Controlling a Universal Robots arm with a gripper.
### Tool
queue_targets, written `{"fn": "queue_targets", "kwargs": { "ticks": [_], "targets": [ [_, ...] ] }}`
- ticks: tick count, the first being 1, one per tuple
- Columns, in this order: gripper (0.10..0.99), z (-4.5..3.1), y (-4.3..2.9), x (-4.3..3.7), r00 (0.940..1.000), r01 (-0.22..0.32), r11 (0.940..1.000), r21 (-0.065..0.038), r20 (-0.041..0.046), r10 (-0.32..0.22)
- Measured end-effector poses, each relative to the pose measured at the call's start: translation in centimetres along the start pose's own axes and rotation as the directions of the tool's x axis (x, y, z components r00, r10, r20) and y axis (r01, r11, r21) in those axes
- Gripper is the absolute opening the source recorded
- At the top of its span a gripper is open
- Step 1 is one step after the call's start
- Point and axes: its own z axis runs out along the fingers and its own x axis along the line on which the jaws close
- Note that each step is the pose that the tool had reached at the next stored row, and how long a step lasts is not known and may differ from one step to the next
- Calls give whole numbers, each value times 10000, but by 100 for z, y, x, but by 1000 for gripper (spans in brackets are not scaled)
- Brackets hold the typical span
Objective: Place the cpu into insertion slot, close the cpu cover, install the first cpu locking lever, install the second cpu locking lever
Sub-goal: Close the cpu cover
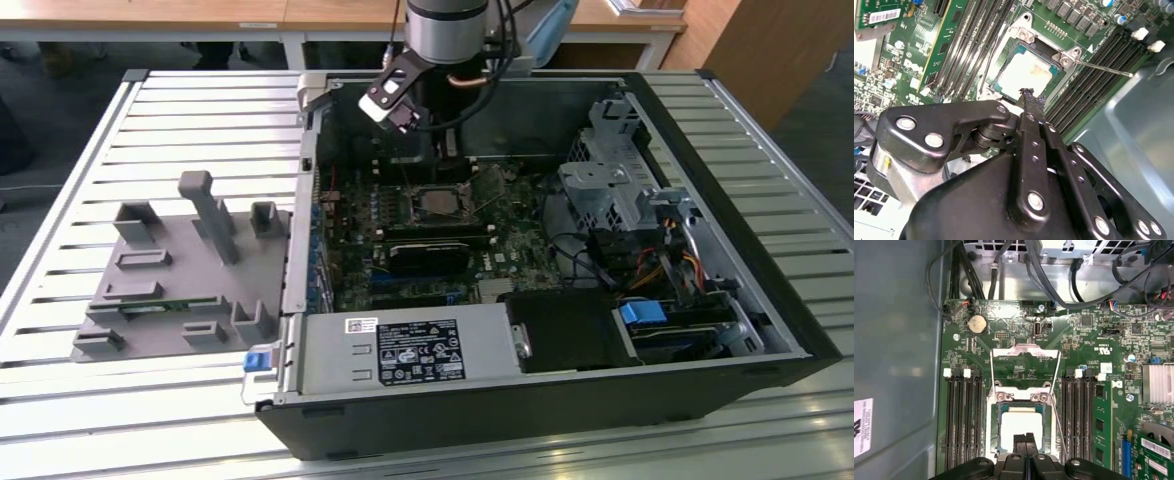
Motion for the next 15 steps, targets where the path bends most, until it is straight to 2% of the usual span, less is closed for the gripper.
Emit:
{"fn": "queue_targets", "kwargs": {
  "ticks": [3,6,11,15],
  "targets": [
    [106,-74,5,0,10000,1,10000,0,0,-1],
    [106,-78,6,-22,10000,-9,10000,0,-5,9],
    [106,-77,14,-105,10000,-34,10000,0,-5,34],
    [106,-69,127,-109,10000,-36,10000,14,-10,36]
  ]
}}
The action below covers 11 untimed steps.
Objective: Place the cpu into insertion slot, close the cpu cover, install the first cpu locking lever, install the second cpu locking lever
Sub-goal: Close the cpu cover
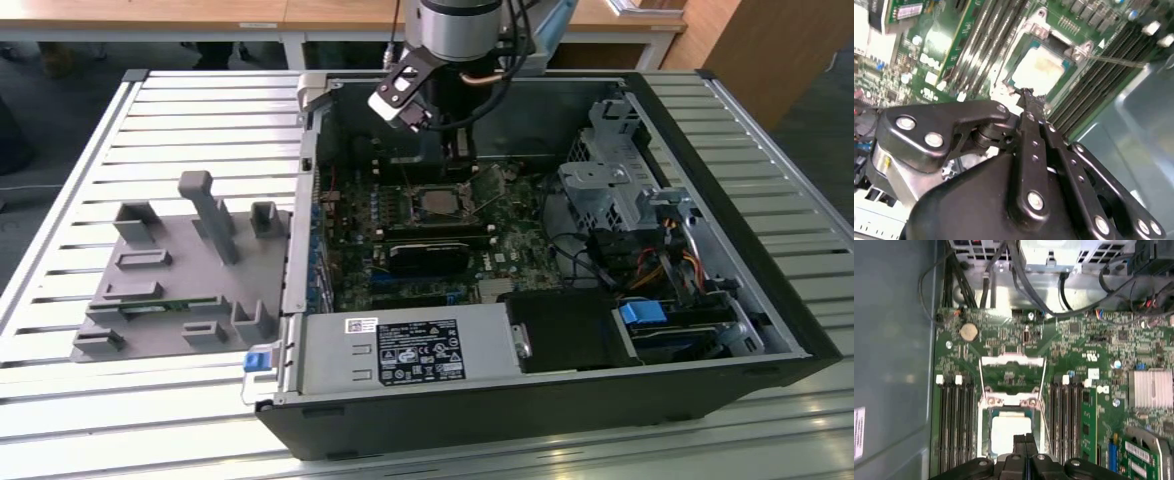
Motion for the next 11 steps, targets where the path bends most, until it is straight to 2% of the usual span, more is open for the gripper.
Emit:
{"fn": "queue_targets", "kwargs": {
  "ticks": [3,11],
  "targets": [
    [106,5,89,0,10000,-1,10000,20,-24,1],
    [106,-27,203,3,9999,2,10000,67,-122,-2]
  ]
}}
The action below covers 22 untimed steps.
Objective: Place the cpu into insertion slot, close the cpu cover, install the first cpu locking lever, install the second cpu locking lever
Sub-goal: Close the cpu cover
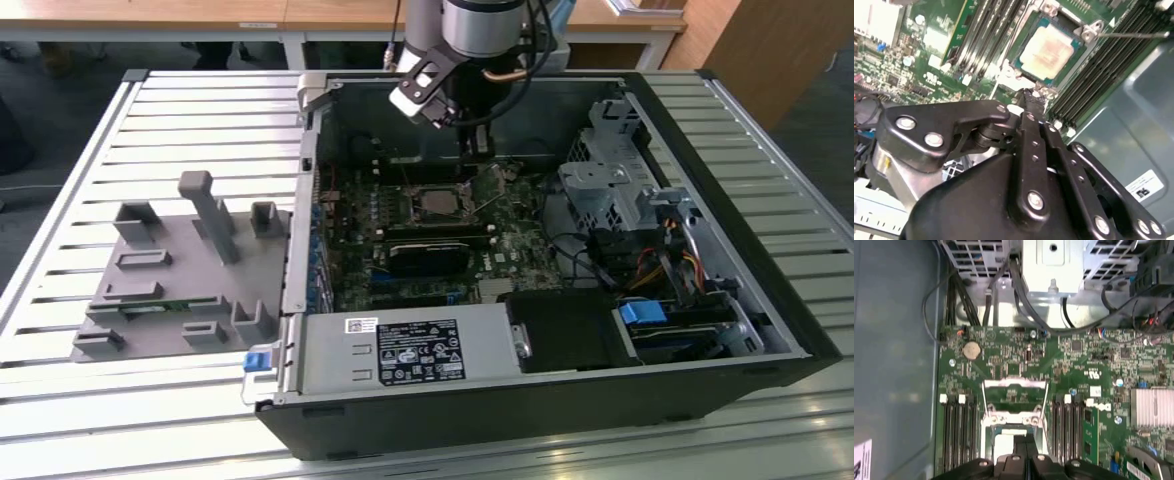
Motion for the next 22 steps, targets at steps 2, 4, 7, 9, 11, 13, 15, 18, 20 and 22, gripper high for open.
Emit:
{"fn": "queue_targets", "kwargs": {
  "ticks": [2,4,7,9,11,13,15,18,20,22],
  "targets": [
    [106,2,27,-1,10000,6,10000,4,2,-6],
    [106,5,46,0,10000,12,10000,4,3,-12],
    [106,7,63,0,10000,11,10000,8,3,-11],
    [106,9,70,0,10000,12,10000,10,2,-12],
    [106,10,76,0,10000,11,10000,17,3,-11],
    [106,12,83,0,10000,11,10000,29,3,-11],
    [106,13,91,1,10000,11,10000,45,0,-11],
    [106,15,104,5,10000,11,10000,77,1,-11],
    [106,17,124,10,10000,10,9999,114,3,-10],
    [106,20,142,12,10000,10,9999,156,2,-10]
  ]
}}
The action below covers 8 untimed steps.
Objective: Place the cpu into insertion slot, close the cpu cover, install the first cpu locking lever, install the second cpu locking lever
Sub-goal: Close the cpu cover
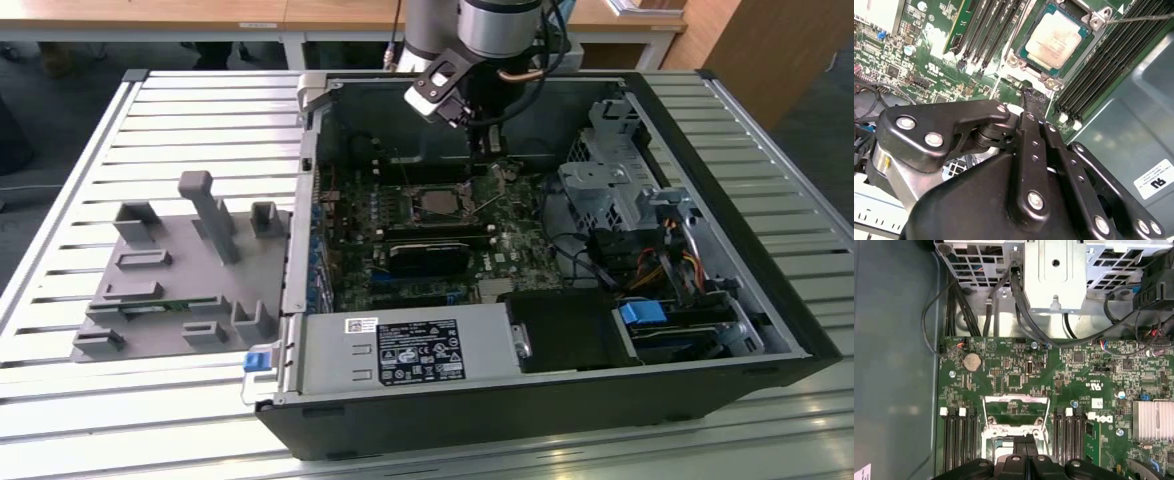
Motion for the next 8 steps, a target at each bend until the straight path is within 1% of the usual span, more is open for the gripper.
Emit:
{"fn": "queue_targets", "kwargs": {
  "ticks": [4,8],
  "targets": [
    [106,3,32,20,10000,-1,10000,36,1,1],
    [106,19,88,42,10000,-2,9999,139,1,2]
  ]
}}
